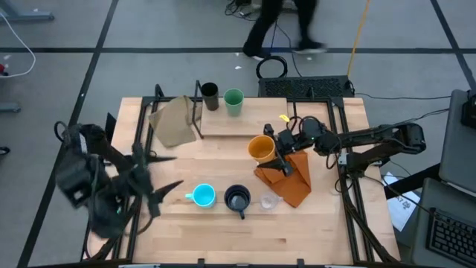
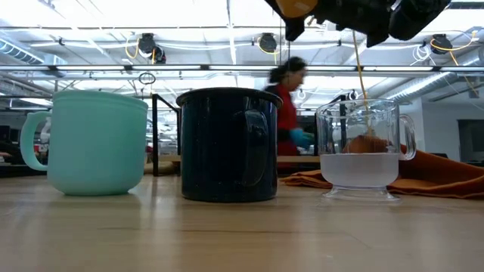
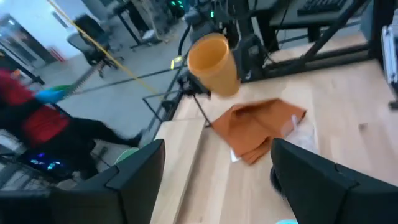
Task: Stack small to large cups/mugs on shelf
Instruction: Put the orange cup on the shelf
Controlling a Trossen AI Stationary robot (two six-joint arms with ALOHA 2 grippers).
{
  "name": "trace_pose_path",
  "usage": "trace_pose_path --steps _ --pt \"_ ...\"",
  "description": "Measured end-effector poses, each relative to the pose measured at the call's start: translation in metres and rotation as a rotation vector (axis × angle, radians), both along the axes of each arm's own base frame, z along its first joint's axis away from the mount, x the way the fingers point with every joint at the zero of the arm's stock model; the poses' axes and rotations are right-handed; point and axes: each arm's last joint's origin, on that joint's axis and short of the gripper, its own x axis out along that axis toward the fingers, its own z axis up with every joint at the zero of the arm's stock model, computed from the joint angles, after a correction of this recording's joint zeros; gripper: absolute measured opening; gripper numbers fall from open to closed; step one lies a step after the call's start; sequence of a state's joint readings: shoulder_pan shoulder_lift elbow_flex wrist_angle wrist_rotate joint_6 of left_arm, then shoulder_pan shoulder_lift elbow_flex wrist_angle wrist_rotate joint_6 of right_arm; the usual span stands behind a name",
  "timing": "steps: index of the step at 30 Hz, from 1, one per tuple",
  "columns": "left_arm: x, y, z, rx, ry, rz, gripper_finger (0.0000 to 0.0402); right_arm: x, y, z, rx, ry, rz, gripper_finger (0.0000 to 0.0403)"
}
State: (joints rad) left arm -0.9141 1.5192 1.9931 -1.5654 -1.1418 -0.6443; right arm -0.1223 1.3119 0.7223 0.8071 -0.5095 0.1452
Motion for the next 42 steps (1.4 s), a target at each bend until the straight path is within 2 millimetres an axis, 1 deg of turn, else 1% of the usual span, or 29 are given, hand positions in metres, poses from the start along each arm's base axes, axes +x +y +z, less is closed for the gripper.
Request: trace_pose_path --steps 3,5,10,13,16,19,22,27,29,31,36,42 --pt "-0.015 -0.003 -0.030 0.020 -0.055 0.026 0.0291 -0.007 0.001 0.005 0.000 -0.007 -0.005 0.0283" --pt "-0.025 0.001 -0.049 0.016 -0.092 0.042 0.0291 -0.010 0.001 0.007 0.000 -0.008 -0.005 0.0283" --pt "-0.044 0.030 -0.082 -0.061 -0.150 0.104 0.0291 -0.016 0.003 0.010 0.003 0.027 -0.004 0.0283" --pt "-0.051 0.049 -0.095 -0.074 -0.159 0.143 0.0291 -0.019 0.004 0.012 -0.018 0.029 -0.005 0.0283" --pt "-0.060 0.067 -0.101 -0.074 -0.185 0.160 0.0291 -0.021 0.004 0.014 -0.036 0.017 -0.009 0.0283" --pt "-0.070 0.083 -0.109 -0.119 -0.253 0.184 0.0291 -0.021 0.004 0.014 -0.067 0.004 -0.014 0.0283" --pt "-0.074 0.088 -0.127 -0.155 -0.281 0.197 0.0291 -0.021 0.004 0.014 -0.096 -0.007 -0.017 0.0283" --pt "-0.072 0.085 -0.156 -0.180 -0.305 0.205 0.0292 -0.022 0.004 0.019 -0.117 -0.068 -0.022 0.0283" --pt "-0.070 0.084 -0.163 -0.181 -0.312 0.209 0.0292 -0.023 0.005 0.022 -0.106 -0.094 -0.001 0.0283" --pt "-0.069 0.083 -0.166 -0.193 -0.318 0.211 0.0292 -0.024 0.006 0.025 -0.088 -0.119 0.055 0.0283" --pt "-0.067 0.080 -0.165 -0.202 -0.330 0.205 0.0292 -0.029 0.013 0.030 -0.098 -0.155 0.283 0.0283" --pt "-0.066 0.078 -0.164 -0.190 -0.326 0.193 0.0291 -0.033 0.020 0.034 -0.127 -0.200 0.430 0.0283"
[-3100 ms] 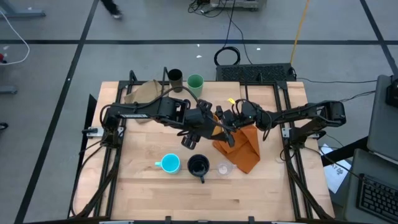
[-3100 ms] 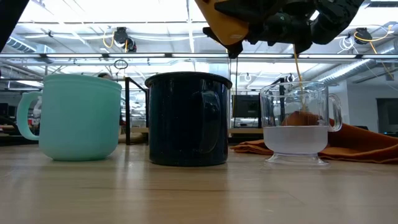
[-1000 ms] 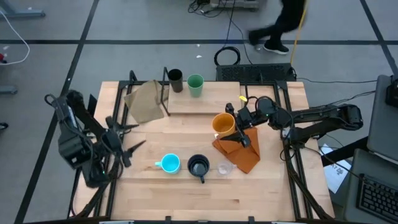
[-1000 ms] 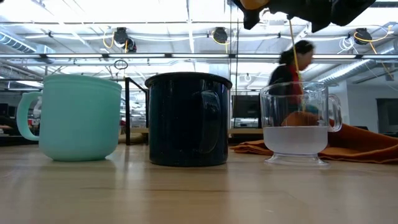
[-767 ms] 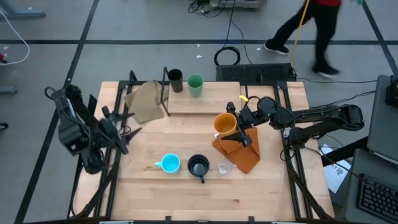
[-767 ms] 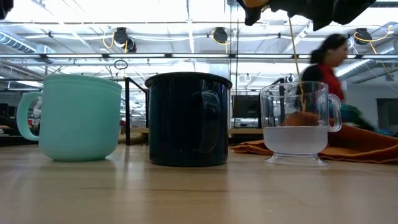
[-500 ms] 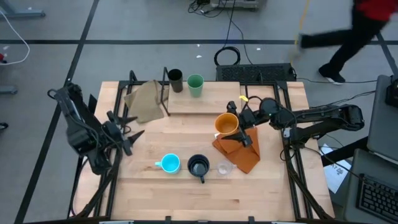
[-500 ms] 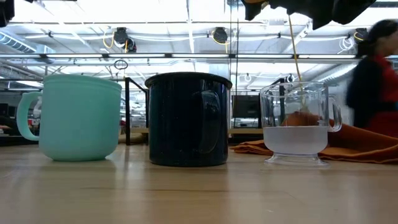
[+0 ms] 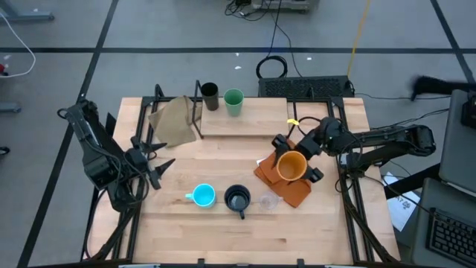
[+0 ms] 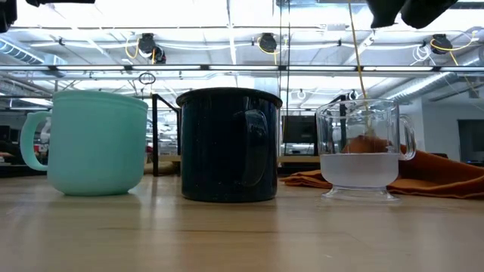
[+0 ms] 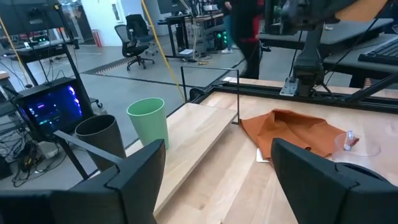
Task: Stack small to large cups/mugs on shelf
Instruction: Put the orange cup on the shelf
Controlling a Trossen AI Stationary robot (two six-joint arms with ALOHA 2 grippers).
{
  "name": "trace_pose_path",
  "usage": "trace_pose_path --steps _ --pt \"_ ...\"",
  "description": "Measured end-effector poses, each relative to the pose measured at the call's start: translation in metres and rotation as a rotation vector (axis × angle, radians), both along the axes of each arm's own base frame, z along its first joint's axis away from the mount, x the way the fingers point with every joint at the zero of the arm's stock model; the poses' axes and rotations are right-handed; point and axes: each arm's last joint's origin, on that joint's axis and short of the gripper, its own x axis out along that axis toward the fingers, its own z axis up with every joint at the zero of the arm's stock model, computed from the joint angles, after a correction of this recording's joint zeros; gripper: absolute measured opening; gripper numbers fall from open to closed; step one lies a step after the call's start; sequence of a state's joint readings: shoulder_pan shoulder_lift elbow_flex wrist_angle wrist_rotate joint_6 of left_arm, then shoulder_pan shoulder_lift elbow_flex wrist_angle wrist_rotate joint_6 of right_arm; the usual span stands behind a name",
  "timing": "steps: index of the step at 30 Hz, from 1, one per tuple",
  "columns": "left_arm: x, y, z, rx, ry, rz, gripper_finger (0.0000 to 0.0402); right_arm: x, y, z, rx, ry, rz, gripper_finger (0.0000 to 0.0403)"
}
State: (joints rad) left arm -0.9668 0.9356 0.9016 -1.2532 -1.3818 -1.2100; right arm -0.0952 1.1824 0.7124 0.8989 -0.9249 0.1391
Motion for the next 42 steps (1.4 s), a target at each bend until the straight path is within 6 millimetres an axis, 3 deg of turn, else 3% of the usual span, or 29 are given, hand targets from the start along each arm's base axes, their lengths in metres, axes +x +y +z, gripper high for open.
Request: trace_pose_path --steps 12,16,30,42 --pt "0.001 -0.002 0.001 -0.002 -0.003 -0.005 0.0292 -0.002 0.000 0.004 0.006 -0.031 0.027 0.0283" --pt "0.001 -0.002 0.001 -0.002 -0.003 -0.005 0.0292 0.000 -0.001 0.004 0.016 -0.039 -0.043 0.0283" --pt "0.002 -0.004 0.000 -0.063 0.031 -0.026 0.0292 0.011 -0.015 -0.003 0.033 -0.057 -0.717 0.0283" --pt "0.004 -0.006 0.000 -0.066 0.033 -0.037 0.0291 0.009 0.001 -0.001 -0.007 -0.073 -1.267 0.0283"
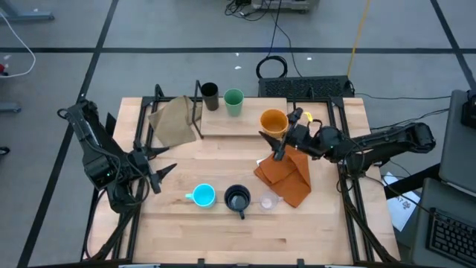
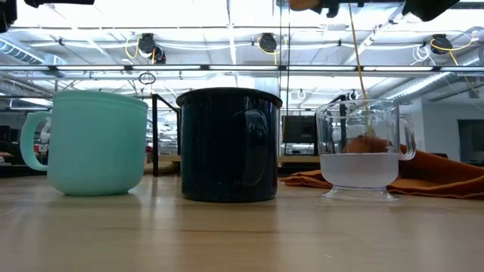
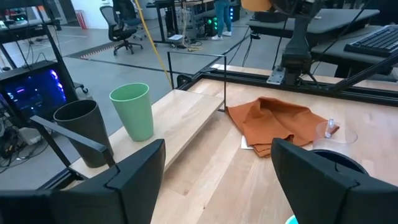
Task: Stack small to large cups/mugs on shelf
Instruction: Put the orange cup on the shelf
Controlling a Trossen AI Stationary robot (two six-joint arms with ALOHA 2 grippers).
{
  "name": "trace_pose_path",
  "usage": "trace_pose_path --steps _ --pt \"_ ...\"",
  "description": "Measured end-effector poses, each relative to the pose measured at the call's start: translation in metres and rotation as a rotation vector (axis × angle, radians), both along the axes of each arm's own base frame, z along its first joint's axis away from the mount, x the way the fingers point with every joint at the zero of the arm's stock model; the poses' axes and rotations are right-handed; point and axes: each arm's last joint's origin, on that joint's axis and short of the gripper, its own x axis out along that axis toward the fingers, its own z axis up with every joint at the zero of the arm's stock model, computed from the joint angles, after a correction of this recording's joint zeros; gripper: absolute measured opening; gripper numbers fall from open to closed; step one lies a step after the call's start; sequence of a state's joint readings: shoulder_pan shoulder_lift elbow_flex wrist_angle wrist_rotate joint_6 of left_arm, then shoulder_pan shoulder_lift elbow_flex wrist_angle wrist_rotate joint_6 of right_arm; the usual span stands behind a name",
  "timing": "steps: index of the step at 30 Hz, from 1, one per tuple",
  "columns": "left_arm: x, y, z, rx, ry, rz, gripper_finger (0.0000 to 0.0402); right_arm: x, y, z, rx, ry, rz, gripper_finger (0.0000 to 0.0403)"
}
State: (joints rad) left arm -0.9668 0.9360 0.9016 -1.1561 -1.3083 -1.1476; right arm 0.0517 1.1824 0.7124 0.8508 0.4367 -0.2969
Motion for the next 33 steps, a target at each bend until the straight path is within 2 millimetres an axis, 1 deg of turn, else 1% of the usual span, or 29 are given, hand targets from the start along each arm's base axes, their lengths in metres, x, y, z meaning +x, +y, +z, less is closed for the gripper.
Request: trace_pose_path --steps 5,10,14,18,23,26,28,33 --pt "0.000 0.000 0.000 0.003 0.002 0.000 0.0292 -0.003 0.010 -0.001 0.046 0.012 -0.165 0.0283" --pt "0.001 -0.001 -0.001 0.006 0.005 0.000 0.0291 0.001 0.016 -0.006 0.072 0.012 -0.226 0.0283" --pt "0.001 -0.001 -0.001 0.006 0.005 -0.001 0.0291 0.016 0.018 -0.018 0.089 -0.031 -0.230 0.0283" --pt "0.001 -0.001 -0.001 0.002 0.008 -0.003 0.0292 0.035 0.019 -0.031 0.076 -0.037 -0.328 0.0283" --pt "0.001 -0.002 -0.002 -0.027 0.024 -0.010 0.0292 0.063 0.021 -0.032 0.046 0.011 -0.459 0.0283" --pt "0.001 -0.002 -0.002 -0.039 0.035 -0.016 0.0292 0.076 0.016 -0.033 0.051 0.026 -0.534 0.0283" --pt "0.001 -0.002 -0.002 -0.039 0.035 -0.017 0.0291 0.082 0.008 -0.037 0.063 0.032 -0.589 0.0283" --pt "0.001 -0.002 -0.002 -0.038 0.050 -0.024 0.0292 0.089 -0.014 -0.054 0.118 0.025 -0.675 0.0283"
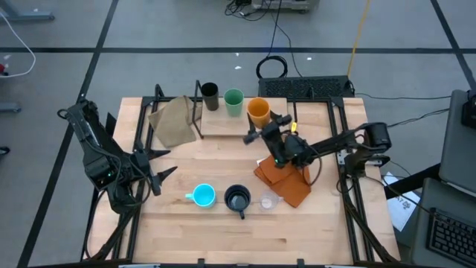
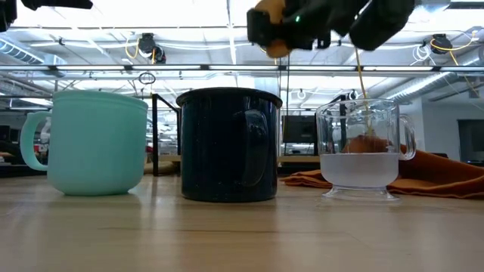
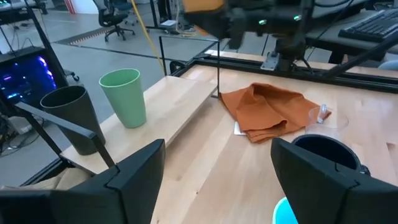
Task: Stack small to large cups/mugs on shelf
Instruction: Put the orange cup on the shelf
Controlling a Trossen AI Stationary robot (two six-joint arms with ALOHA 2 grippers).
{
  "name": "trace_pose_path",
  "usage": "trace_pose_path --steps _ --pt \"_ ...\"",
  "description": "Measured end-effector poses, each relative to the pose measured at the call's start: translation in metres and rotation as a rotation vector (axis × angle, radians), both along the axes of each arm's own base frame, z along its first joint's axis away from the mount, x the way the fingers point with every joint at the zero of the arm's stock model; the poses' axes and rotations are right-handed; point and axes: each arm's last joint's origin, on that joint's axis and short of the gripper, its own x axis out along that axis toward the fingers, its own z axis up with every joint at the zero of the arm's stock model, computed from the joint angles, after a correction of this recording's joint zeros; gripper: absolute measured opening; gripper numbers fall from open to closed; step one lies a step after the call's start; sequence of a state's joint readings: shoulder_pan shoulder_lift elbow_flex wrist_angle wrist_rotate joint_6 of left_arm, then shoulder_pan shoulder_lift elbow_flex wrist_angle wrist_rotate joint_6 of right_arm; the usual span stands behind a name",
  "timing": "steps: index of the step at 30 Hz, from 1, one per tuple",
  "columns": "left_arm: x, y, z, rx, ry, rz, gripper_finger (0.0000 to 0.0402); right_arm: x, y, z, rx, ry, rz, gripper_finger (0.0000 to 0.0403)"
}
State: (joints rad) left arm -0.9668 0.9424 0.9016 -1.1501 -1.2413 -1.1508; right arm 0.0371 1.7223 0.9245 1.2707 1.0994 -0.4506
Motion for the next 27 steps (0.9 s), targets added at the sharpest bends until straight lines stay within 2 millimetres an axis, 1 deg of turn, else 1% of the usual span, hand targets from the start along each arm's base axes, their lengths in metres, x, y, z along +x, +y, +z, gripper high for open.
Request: trace_pose_path --steps 5,12,21,27 --pt "0.000 -0.001 -0.001 -0.022 0.029 -0.013 0.0291 0.007 -0.021 -0.019 0.041 -0.025 -0.044 0.0283" --pt "0.004 -0.007 -0.007 0.002 0.056 -0.013 0.0291 0.009 -0.046 -0.036 0.077 -0.059 -0.104 0.0283" --pt "0.012 -0.018 -0.017 0.023 0.079 0.005 0.0292 0.009 -0.067 -0.045 0.123 -0.106 -0.089 0.0283" --pt "0.013 -0.020 -0.019 0.022 0.080 0.010 0.0292 0.003 -0.074 -0.057 0.172 -0.135 -0.083 0.0283"
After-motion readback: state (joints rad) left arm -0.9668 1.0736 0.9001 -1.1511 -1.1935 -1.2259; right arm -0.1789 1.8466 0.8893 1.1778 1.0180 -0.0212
